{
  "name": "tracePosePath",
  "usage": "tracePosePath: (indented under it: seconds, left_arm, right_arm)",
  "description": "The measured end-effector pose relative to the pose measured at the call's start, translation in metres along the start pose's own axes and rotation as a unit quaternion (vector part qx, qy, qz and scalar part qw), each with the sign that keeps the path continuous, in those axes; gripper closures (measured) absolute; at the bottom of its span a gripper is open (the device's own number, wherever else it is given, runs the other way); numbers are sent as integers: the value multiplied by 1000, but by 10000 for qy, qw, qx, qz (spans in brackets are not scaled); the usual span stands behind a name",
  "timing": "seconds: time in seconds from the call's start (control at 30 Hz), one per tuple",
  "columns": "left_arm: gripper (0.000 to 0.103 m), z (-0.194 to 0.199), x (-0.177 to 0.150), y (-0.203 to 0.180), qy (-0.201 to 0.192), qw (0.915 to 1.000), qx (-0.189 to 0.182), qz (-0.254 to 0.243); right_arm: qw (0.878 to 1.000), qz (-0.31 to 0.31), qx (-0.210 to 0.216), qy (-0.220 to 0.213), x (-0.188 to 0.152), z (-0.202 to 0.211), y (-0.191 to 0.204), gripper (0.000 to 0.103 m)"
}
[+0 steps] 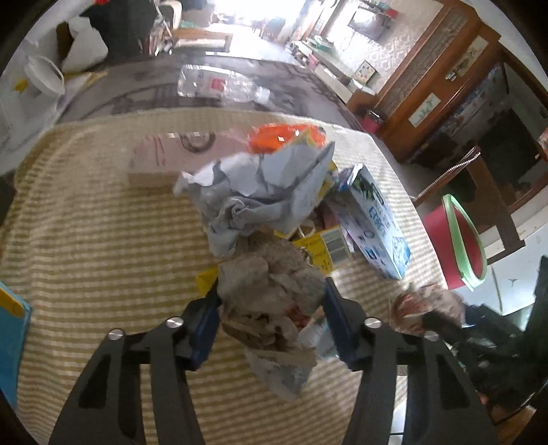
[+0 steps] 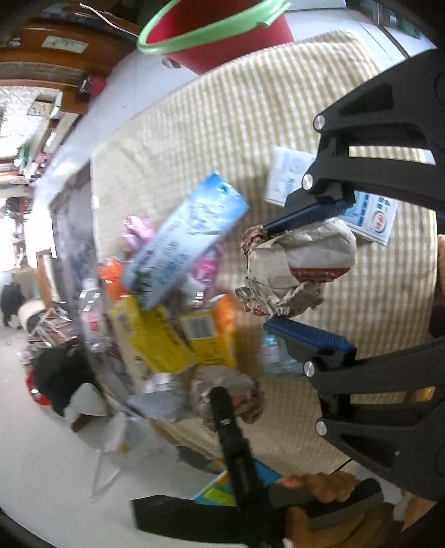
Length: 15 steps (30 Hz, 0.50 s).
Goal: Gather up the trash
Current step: 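Grasp the crumpled brown paper with the right tool, then carry the brown paper into the red bucket and open the right tool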
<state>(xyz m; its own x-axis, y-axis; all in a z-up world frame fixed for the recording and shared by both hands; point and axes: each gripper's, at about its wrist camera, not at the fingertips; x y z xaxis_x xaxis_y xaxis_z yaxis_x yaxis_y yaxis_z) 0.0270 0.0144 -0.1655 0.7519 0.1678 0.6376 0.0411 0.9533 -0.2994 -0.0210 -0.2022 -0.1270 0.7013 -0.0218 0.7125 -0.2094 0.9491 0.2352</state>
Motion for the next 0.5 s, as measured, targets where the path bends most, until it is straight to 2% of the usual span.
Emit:
tracePosePath:
  seconds: [0.2,0.3,0.5]
  left_arm:
    - [55,28,8,7,-414,9991,95,-27]
    - [56,46,12,0,-718,9970,157,-232]
    - [56,63,17,-15,-1019,9935,67,-497]
  right_arm:
    - [9996,-32,63,-285,17,7,-5,52]
    - [9993,-49,90,-370,20,11,-2,52]
    - [9987,-93,122,-484,23,23,-3,52]
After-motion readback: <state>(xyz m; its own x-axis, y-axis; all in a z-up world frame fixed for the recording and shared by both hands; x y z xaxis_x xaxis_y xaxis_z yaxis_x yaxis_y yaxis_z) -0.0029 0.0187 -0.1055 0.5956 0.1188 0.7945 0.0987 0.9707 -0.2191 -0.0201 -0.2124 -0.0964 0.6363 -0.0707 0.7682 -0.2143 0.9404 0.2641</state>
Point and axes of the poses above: each gripper's, at about its wrist camera, not at the fingertips, and z roughly against the way its jaws point, y to its left, x to its top, and after that the axes turned 14 degrees about -y, right-handed
